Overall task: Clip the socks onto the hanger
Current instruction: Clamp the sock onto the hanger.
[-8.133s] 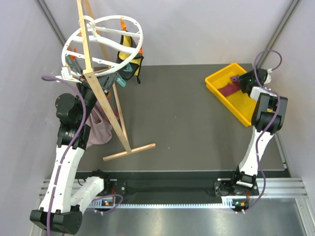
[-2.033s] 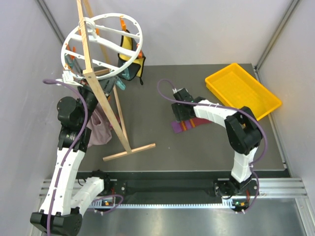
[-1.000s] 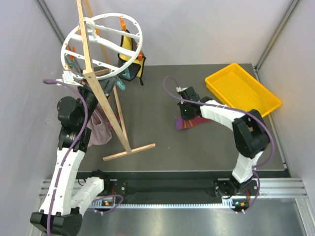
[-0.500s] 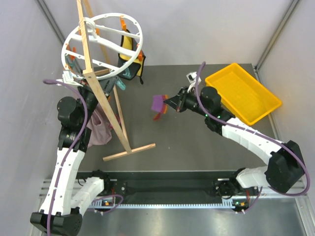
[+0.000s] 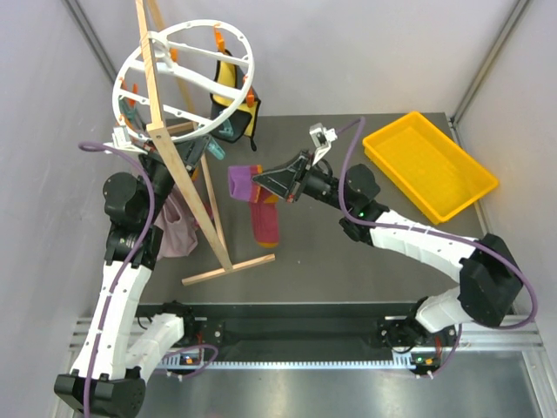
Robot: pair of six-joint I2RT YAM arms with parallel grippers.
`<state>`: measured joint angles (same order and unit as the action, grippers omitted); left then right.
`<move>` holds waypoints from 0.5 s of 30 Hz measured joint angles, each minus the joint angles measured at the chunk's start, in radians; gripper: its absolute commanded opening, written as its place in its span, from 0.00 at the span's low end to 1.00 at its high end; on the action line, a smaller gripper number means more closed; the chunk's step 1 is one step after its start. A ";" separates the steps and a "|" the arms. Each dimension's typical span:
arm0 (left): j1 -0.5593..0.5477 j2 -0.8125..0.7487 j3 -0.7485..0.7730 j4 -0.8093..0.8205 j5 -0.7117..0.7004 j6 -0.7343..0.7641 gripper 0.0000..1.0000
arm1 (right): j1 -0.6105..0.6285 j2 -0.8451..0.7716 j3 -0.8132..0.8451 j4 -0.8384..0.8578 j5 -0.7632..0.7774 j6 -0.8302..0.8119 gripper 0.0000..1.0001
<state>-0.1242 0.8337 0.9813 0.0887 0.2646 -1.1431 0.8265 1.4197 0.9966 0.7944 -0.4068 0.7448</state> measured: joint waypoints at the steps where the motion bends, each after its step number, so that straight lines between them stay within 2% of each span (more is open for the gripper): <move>1: 0.000 0.000 0.000 0.000 0.000 -0.002 0.00 | 0.001 0.011 0.005 0.008 0.002 0.003 0.00; 15: 0.000 0.000 0.000 0.000 0.000 -0.008 0.00 | 0.010 0.070 0.093 0.043 0.043 0.016 0.00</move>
<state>-0.1242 0.8333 0.9813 0.0891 0.2646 -1.1507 0.8360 1.4895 1.0897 0.8375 -0.3634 0.7605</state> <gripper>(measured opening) 0.078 0.019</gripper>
